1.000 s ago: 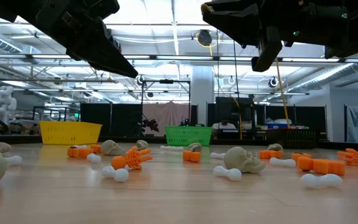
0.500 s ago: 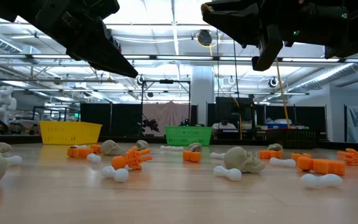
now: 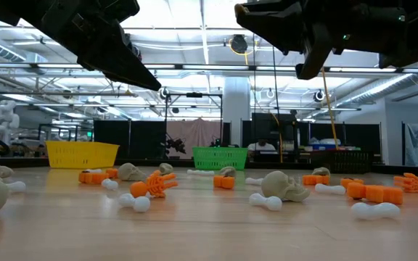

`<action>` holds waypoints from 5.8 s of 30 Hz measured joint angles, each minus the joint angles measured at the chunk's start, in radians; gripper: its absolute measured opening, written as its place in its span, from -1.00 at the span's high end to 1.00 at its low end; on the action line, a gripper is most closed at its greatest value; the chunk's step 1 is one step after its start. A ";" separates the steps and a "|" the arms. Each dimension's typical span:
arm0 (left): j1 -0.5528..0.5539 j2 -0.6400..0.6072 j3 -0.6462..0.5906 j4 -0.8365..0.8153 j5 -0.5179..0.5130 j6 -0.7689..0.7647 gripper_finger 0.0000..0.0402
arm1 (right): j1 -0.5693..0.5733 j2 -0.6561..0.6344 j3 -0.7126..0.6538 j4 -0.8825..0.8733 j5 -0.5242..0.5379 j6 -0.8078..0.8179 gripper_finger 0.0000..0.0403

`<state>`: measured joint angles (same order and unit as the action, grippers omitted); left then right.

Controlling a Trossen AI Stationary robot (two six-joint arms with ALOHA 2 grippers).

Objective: Sort Halloween decoration
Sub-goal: Put the gray skull toy into the green bin, then put the orange skeleton toy into the yellow bin

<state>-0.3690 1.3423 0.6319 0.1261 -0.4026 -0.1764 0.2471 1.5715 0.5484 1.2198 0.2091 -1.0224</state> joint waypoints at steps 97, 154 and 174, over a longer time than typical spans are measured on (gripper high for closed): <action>-0.006 0.000 0.000 -0.013 0.017 -0.075 0.29 | -0.103 -0.143 0.358 -1.371 -0.015 1.327 0.20; 0.018 0.091 0.049 -0.498 -0.053 -0.917 -0.28 | 0.119 -0.124 0.161 -0.984 0.161 1.241 0.20; -0.024 0.210 0.049 -0.399 -0.070 -0.917 -0.28 | 0.121 -0.124 0.161 -0.986 0.157 1.238 0.20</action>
<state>-0.3931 1.5528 0.6807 -0.2729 -0.4731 -1.0932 0.3679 1.4479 0.7090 0.2333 0.3656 0.2154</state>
